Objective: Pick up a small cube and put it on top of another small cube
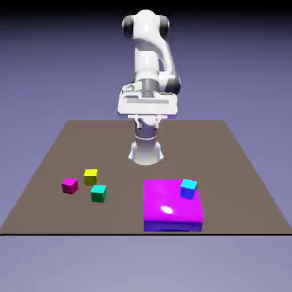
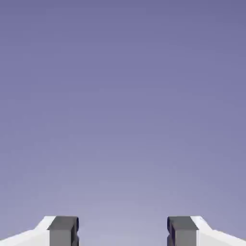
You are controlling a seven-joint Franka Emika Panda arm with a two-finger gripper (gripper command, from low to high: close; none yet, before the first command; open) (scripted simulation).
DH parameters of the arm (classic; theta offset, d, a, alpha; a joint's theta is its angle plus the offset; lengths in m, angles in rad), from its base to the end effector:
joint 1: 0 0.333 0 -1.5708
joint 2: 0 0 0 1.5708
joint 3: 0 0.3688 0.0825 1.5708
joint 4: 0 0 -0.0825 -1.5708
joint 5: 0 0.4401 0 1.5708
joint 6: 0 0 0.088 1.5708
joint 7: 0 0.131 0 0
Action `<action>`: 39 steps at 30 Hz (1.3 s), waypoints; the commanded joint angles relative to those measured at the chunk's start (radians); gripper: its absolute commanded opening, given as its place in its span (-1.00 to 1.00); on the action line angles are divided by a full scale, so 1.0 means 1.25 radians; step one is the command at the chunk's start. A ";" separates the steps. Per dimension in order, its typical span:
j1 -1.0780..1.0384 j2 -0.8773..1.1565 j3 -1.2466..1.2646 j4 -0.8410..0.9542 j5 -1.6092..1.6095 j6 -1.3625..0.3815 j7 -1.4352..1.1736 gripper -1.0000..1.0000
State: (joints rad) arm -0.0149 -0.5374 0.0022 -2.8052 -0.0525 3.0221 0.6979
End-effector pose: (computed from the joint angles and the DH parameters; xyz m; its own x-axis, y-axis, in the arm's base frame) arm 0.4263 -0.0017 0.4375 0.5715 -0.6087 0.5504 -0.4523 -0.7933 -0.4076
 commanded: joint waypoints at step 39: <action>-0.414 0.600 0.005 0.124 -0.940 -0.201 -0.549 -1.00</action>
State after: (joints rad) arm -0.5330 0.2129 0.0088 -2.6508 -1.2274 2.7706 0.0119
